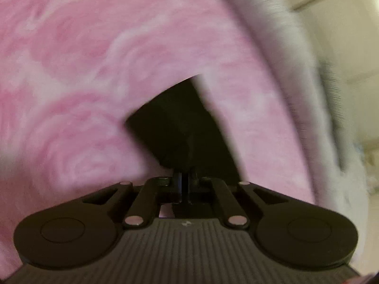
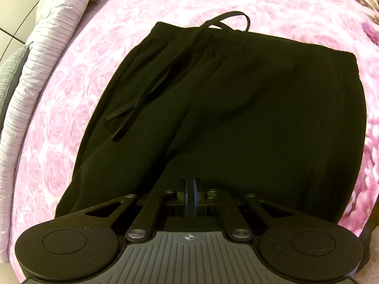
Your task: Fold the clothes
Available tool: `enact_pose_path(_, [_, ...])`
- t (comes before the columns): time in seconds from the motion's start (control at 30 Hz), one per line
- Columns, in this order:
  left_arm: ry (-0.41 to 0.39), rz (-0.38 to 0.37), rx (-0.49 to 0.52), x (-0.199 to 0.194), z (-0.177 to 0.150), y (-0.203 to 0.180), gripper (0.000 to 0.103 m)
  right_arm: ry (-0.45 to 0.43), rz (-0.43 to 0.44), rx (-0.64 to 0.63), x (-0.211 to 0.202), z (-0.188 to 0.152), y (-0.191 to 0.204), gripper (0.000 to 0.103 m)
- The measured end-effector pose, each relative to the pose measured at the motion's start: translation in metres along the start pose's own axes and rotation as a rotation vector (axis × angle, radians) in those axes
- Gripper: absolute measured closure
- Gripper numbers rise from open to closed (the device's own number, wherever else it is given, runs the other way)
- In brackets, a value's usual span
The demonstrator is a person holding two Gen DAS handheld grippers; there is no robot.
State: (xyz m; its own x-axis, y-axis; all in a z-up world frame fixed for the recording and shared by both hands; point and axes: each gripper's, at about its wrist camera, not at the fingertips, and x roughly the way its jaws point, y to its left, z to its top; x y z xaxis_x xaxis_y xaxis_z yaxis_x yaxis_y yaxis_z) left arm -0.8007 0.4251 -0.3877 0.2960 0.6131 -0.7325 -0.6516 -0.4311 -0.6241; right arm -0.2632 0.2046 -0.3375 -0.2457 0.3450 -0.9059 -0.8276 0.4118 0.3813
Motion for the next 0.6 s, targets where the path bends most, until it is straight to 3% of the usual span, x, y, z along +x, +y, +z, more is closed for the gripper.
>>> enact_pose_path(0.1, [-0.046,-0.116,0.077,-0.052,0.012,-0.006,0.102,-0.010,0.000,-0.015,-0.004,0.001,0.002,0.098])
enact_pose_path(0.17, [-0.068,-0.089,0.204,-0.082,0.019,-0.002,0.102,-0.016,0.000,-0.018,-0.006,0.001,0.001,0.098])
enact_pose_path(0.2, [-0.049,-0.031,0.286,-0.085,0.019,0.005,0.100,-0.018,0.001,-0.017,-0.007,0.001,0.001,0.098])
enact_pose_path(0.27, [0.064,0.123,0.398,-0.071,0.013,0.028,0.094,-0.013,0.006,-0.017,-0.005,0.000,0.000,0.098])
enact_pose_path(0.33, [0.182,0.278,0.359,-0.050,-0.002,0.058,0.091,-0.007,0.012,-0.016,-0.003,-0.001,0.000,0.098])
enact_pose_path(0.37, [0.196,0.320,0.332,-0.046,-0.009,0.067,0.090,-0.002,0.017,-0.022,-0.002,0.000,0.000,0.098])
enact_pose_path(0.43, [0.117,0.330,0.302,-0.056,-0.019,0.068,0.088,0.010,0.029,-0.045,-0.002,0.003,0.000,0.098])
enact_pose_path(0.5, [0.069,0.402,0.305,-0.064,-0.026,0.056,0.082,0.008,0.025,-0.097,-0.007,0.009,0.001,0.098])
enact_pose_path(0.6, [-0.033,0.532,0.379,-0.077,-0.034,0.031,0.081,-0.006,0.012,-0.178,-0.015,0.022,0.000,0.098])
